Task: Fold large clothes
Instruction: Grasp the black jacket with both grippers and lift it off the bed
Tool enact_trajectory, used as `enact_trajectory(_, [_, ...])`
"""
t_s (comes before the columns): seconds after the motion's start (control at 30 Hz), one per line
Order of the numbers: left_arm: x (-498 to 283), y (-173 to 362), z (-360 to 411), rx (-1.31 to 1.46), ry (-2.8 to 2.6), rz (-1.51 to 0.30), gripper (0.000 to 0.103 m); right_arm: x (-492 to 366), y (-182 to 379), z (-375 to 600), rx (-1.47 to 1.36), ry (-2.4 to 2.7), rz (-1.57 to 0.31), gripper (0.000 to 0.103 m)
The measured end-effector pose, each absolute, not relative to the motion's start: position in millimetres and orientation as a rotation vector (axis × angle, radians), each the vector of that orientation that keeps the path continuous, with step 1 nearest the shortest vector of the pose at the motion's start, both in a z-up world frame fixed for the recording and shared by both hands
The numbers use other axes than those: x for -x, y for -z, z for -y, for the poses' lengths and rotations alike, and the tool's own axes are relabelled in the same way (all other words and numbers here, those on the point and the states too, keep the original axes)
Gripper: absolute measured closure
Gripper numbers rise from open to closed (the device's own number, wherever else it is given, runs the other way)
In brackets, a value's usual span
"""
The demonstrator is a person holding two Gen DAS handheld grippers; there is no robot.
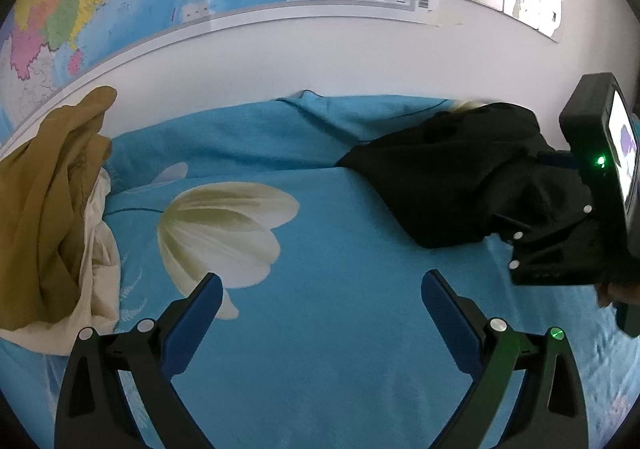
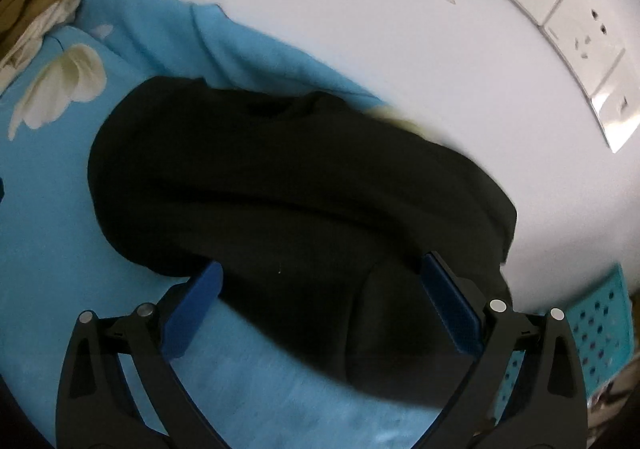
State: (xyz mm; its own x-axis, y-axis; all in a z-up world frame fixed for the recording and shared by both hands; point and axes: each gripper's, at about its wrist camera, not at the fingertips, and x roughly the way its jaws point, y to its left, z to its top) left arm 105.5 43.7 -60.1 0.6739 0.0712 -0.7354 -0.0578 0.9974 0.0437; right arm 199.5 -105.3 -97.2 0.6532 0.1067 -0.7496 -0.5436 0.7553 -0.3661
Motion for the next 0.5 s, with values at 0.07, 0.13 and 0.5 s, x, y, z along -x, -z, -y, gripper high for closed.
enact_trajectory(0.07, [-109.2,62.0,-46.1,-0.023,-0.082,-0.831,0.007,-201.3,94.7,111.5,0.582,-0.449,-0.801,0.056])
enact_trajectory(0.13, [-113.0,63.9,-48.4,-0.031,-0.086,-0.834,0.007,-201.5,92.6,118.5,0.548,-0.500,-0.835,0.094])
enact_trajectory(0.5, [-135.8,64.8,-46.4,-0.127,-0.118,-0.777,0.007,-193.9,49.8,137.1,0.562,-0.474,-0.674,0.021])
